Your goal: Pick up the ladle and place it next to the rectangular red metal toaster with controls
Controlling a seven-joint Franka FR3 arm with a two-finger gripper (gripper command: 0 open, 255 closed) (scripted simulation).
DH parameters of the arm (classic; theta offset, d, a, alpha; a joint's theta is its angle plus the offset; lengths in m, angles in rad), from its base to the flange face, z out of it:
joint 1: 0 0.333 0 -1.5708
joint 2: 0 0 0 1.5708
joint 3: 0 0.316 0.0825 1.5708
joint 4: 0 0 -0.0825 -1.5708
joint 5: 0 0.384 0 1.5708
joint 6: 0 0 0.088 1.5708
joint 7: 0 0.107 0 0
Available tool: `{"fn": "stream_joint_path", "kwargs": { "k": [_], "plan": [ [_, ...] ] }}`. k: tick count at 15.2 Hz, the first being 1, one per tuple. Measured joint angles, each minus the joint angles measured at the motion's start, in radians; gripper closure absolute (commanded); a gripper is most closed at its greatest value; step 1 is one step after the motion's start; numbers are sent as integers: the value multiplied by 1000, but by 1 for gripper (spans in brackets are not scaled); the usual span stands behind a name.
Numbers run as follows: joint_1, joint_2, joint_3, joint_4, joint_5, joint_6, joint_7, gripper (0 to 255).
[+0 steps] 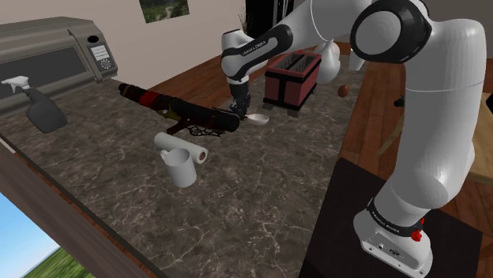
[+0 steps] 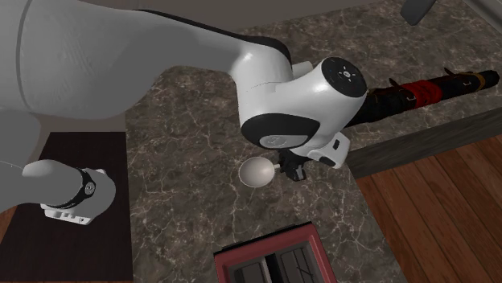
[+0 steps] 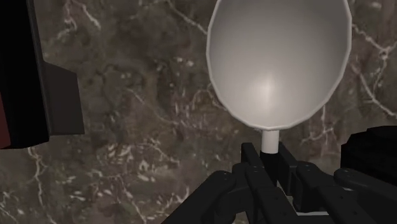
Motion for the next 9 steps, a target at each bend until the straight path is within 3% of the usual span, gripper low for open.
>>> {"fn": "stream_joint_path", "kwargs": {
  "k": [5,6,9],
  "plan": [
    [1,3,0,-4,-1,8,2,255],
    [1,3,0,-4,-1,8,2,0],
    [1,3,0,-4,-1,8,2,0]
  ]
}}
